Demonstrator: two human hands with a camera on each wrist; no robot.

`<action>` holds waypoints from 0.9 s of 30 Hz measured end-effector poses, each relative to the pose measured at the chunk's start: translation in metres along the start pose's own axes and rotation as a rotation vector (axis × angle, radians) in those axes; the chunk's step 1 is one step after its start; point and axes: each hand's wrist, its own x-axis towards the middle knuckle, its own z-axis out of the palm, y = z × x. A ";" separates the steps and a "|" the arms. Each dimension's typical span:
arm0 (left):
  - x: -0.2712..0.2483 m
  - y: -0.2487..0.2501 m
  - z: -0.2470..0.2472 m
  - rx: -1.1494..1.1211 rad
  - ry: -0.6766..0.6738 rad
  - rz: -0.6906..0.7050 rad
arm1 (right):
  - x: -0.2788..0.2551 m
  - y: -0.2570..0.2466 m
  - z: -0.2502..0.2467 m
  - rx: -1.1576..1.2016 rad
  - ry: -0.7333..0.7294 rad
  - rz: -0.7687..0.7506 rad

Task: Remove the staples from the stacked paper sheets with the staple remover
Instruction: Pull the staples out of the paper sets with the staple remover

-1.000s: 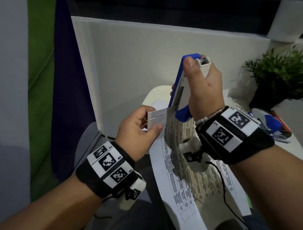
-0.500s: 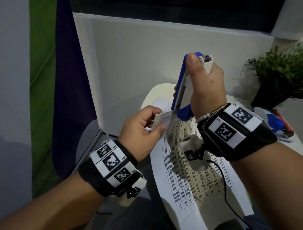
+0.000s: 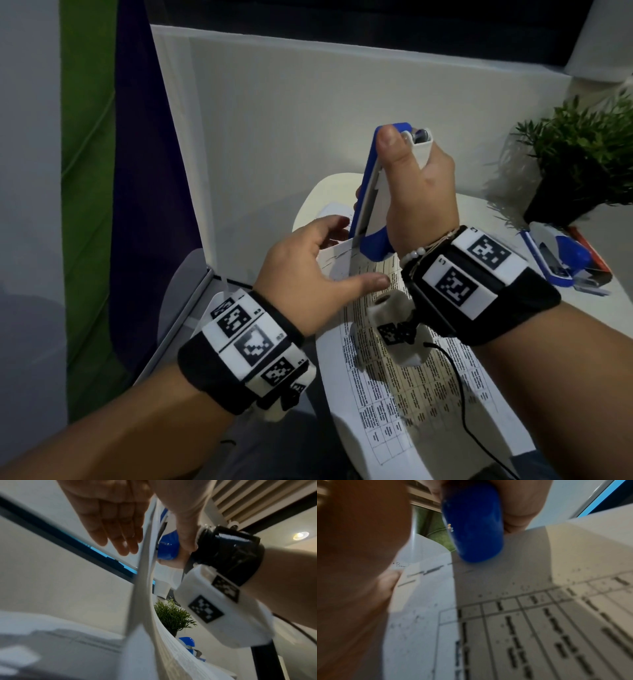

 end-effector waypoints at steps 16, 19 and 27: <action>0.014 -0.011 -0.003 -0.027 0.043 -0.004 | -0.001 0.008 0.015 -0.013 0.002 0.005; 0.021 -0.026 -0.009 -0.094 -0.023 -0.083 | 0.002 0.006 0.009 -0.022 0.066 0.027; 0.041 -0.060 -0.021 -0.341 0.327 -0.407 | 0.018 0.012 -0.032 -0.086 0.278 0.076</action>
